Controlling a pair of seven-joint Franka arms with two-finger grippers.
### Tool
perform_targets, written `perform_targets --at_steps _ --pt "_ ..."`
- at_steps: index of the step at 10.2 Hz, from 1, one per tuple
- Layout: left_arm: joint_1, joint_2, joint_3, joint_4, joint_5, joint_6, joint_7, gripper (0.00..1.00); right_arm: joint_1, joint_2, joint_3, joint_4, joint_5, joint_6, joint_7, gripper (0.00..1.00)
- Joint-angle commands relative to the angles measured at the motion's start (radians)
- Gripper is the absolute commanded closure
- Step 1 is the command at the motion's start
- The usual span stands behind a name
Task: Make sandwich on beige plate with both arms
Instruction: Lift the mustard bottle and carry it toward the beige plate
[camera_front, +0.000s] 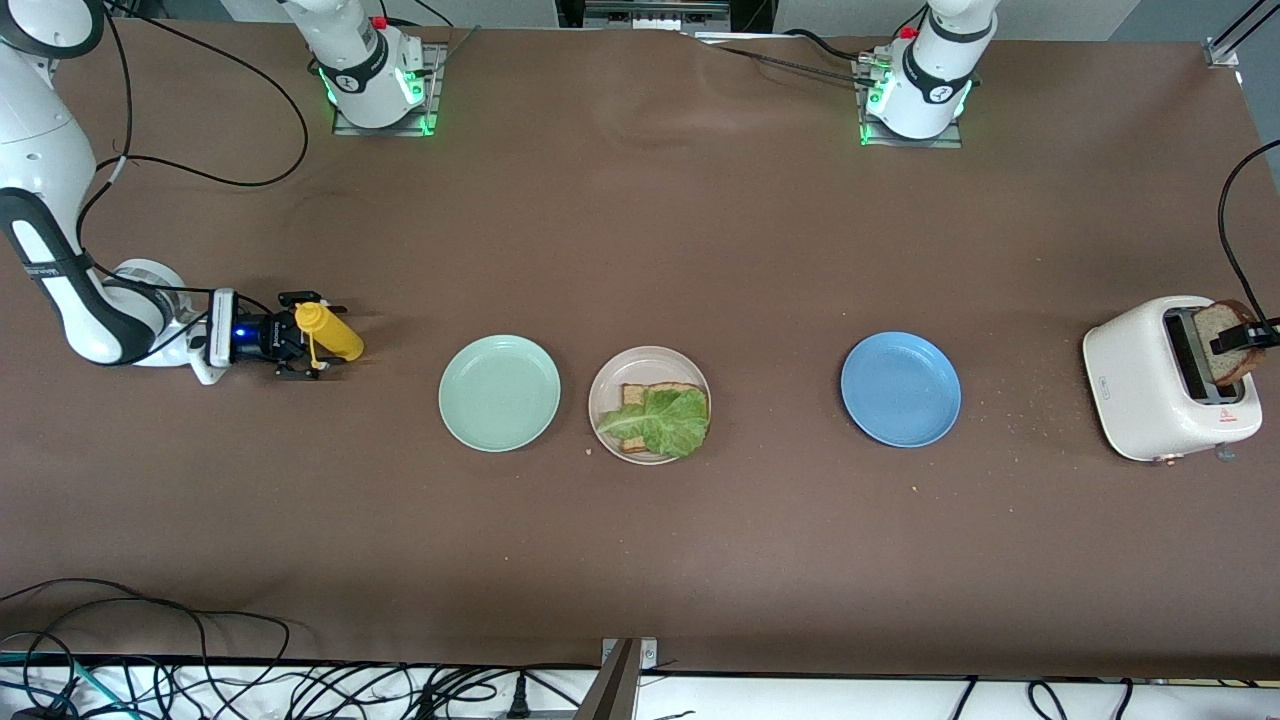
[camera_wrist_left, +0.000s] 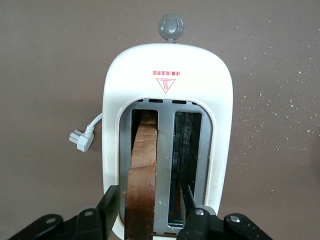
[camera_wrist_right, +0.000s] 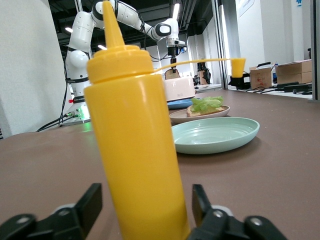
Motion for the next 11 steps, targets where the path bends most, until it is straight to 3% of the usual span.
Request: perform_targets --at_steps 1,2,4,6,8,11 --pt "0.009 -0.019 -0.007 -0.026 0.030 0.009 0.019 0.79 0.010 -0.001 0.004 -0.008 0.037 0.021 -0.022 0.80" --pt "0.009 -0.019 -0.007 -0.024 0.030 0.006 0.019 0.92 0.011 -0.002 0.005 -0.001 0.039 0.022 -0.023 1.00" --pt "0.009 -0.019 -0.007 -0.024 0.030 0.006 0.019 1.00 0.022 -0.013 0.039 0.037 0.039 0.053 0.003 1.00" --pt "0.008 -0.019 -0.007 -0.024 0.030 0.001 0.019 1.00 0.065 -0.059 0.092 0.110 0.020 0.117 0.111 1.00" --pt "0.008 -0.019 -0.007 -0.021 0.030 -0.007 0.017 1.00 0.152 -0.161 0.100 0.123 0.019 0.209 0.260 1.00" --pt "0.008 -0.018 -0.007 -0.018 0.030 -0.007 0.014 1.00 0.264 -0.220 0.151 0.147 0.010 0.375 0.443 1.00"
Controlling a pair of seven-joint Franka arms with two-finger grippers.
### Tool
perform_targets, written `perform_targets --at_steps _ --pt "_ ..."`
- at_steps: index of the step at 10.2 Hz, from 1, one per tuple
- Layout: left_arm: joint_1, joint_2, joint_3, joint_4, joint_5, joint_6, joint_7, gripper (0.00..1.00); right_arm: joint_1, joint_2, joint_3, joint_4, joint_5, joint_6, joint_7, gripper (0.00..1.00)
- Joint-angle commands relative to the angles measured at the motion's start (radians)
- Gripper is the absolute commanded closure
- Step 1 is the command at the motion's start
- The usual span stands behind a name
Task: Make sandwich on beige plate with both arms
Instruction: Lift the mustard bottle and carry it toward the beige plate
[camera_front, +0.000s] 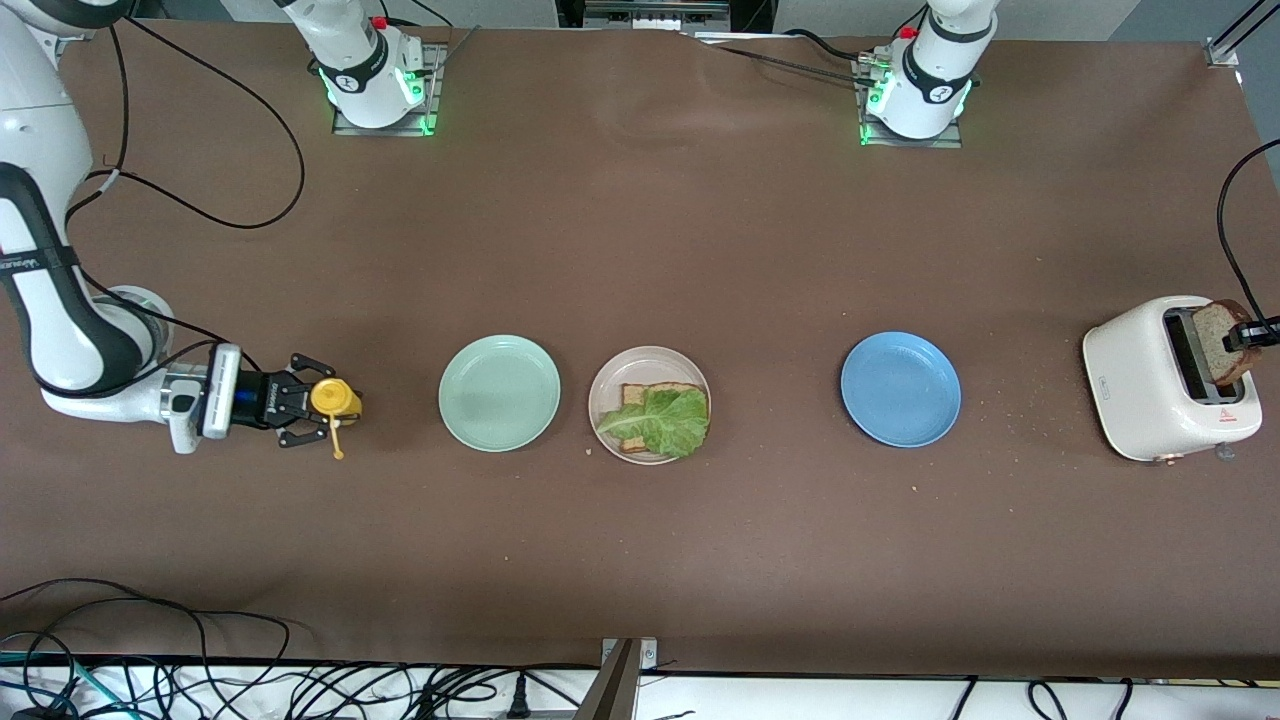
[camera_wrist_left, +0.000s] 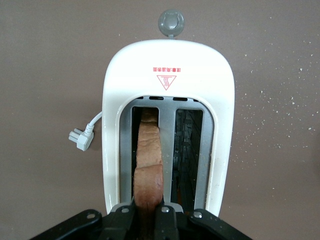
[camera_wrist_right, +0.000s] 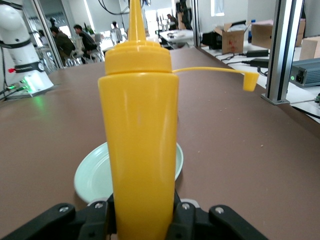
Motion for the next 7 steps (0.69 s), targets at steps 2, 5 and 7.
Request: perform_targets --at_steps 2,5,7 --pt "0.006 -0.012 -0.008 -0.010 0.029 -0.004 0.005 1.00 0.148 -0.060 0.026 0.078 -0.160 0.137 0.237 1.00" --pt "0.006 -0.012 -0.008 -0.010 0.029 -0.006 0.010 1.00 0.333 -0.060 0.026 0.213 -0.484 0.195 0.686 1.00" --pt "0.006 -0.012 -0.008 -0.010 0.029 -0.006 0.010 1.00 0.452 -0.060 0.026 0.262 -0.683 0.198 0.937 1.00"
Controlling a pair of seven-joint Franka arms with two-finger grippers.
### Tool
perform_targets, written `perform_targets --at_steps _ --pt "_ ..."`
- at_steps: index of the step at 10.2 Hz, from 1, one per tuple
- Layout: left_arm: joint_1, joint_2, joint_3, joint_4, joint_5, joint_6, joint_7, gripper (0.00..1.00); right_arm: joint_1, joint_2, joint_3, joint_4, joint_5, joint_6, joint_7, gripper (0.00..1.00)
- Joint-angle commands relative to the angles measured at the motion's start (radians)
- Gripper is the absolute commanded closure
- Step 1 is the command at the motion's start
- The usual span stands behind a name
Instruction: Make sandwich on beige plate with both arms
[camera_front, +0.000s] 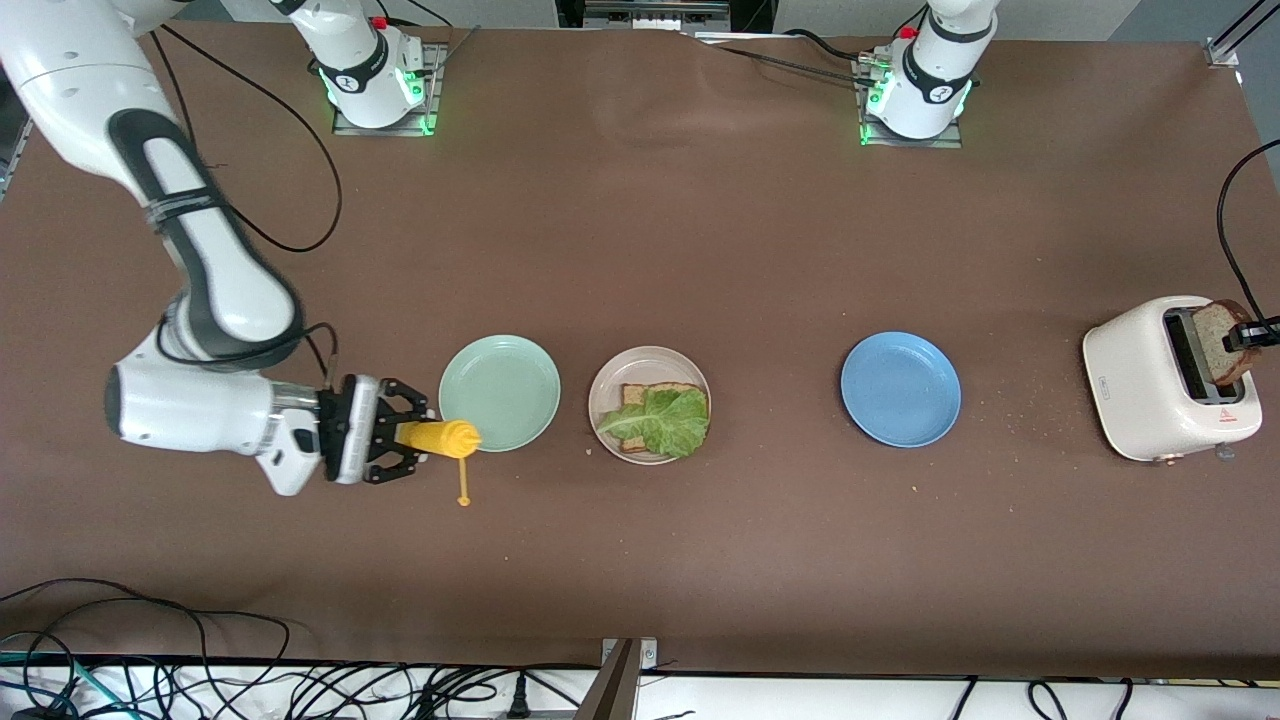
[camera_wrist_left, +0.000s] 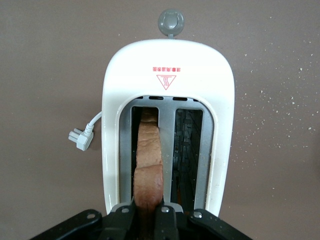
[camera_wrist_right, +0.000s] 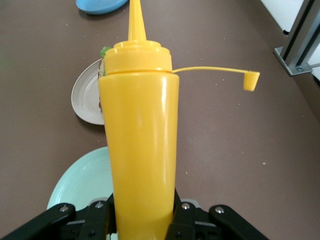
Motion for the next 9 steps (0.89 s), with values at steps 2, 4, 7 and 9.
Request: perform_targets --at_steps 2,4,7,9 --pt "0.006 -0.012 -0.008 -0.008 0.029 -0.006 0.010 1.00 0.181 0.009 -0.020 0.053 -0.297 0.057 0.358 1.00" --pt "0.005 -0.017 -0.008 -0.004 0.029 -0.006 0.008 1.00 0.281 0.035 -0.032 0.053 -0.496 0.097 0.572 1.00" --pt "0.000 -0.021 -0.014 0.024 0.026 -0.021 0.002 1.00 0.486 0.048 -0.205 0.055 -0.601 0.090 0.661 1.00" --pt "-0.024 -0.021 -0.015 0.094 0.023 -0.091 -0.003 1.00 0.692 0.046 -0.410 0.055 -0.601 0.074 0.687 1.00"
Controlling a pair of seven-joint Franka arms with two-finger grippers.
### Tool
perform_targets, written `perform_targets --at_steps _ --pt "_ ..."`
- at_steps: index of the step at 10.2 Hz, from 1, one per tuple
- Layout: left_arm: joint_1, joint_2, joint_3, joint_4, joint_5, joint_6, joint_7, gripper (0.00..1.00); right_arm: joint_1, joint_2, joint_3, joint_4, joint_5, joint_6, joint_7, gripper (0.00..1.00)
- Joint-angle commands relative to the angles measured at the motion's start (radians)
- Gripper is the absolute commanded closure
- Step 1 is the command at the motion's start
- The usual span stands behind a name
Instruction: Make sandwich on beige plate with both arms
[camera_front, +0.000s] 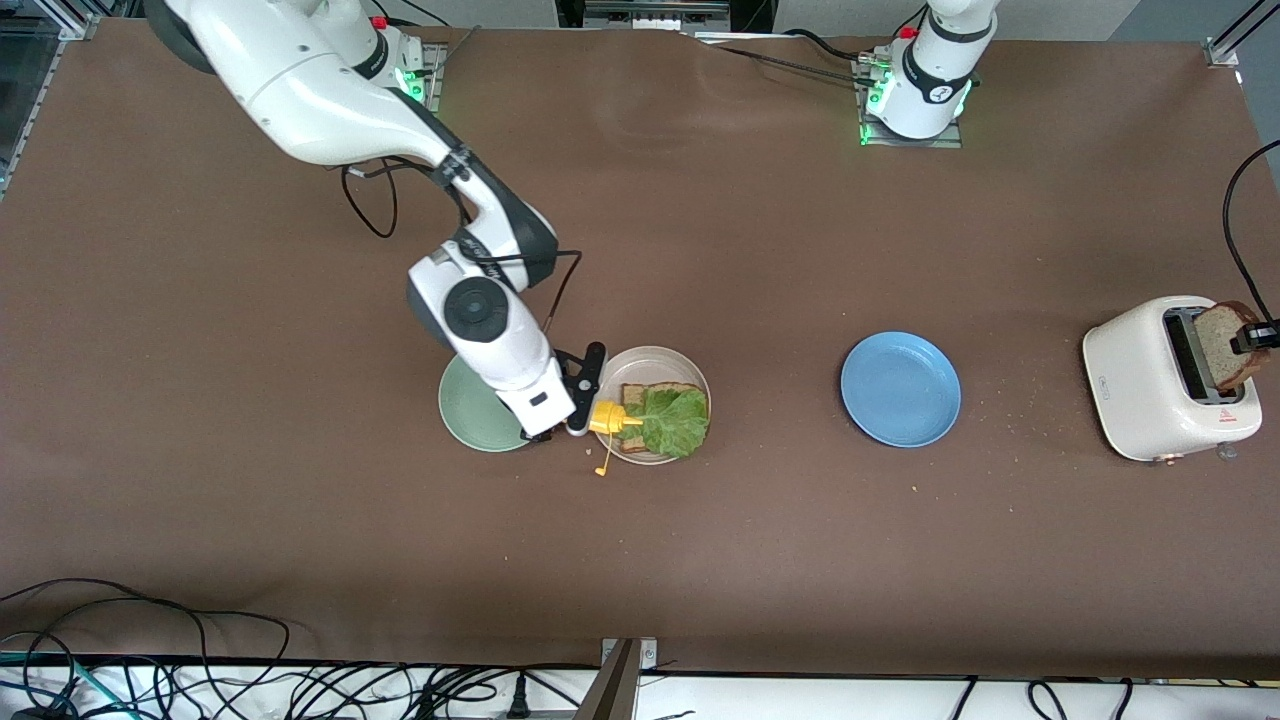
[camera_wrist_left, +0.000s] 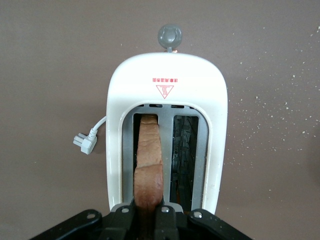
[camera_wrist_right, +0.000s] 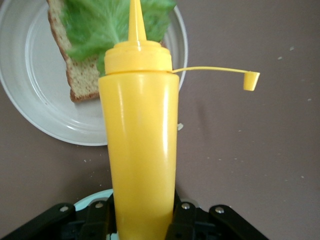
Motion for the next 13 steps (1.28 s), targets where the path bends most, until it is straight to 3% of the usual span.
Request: perform_targets --at_steps 1,3,6,8,10,13 --pt "-0.033 -0.012 -0.008 0.080 0.024 -0.086 -0.007 1.00 0.210 0.001 -0.203 0.025 -0.022 -0.048 0.035 1.00" --pt "-0.065 -0.006 -0.006 0.132 0.026 -0.130 -0.009 1.00 0.264 0.000 -0.259 0.028 -0.022 -0.085 0.031 1.00" --pt "-0.103 0.003 -0.006 0.187 0.027 -0.189 -0.047 1.00 0.263 -0.003 -0.259 0.065 -0.017 -0.120 0.025 1.00" --pt "-0.117 0.005 -0.006 0.204 0.018 -0.210 -0.056 1.00 0.253 -0.005 -0.256 0.144 0.021 -0.227 0.026 1.00" --pt "-0.136 0.005 -0.008 0.213 -0.014 -0.250 -0.102 1.00 0.208 -0.026 -0.253 0.183 0.121 -0.278 0.008 1.00" --pt "-0.160 0.005 -0.008 0.213 -0.211 -0.310 -0.171 1.00 0.077 -0.135 -0.258 0.182 0.366 -0.353 -0.232 1.00"
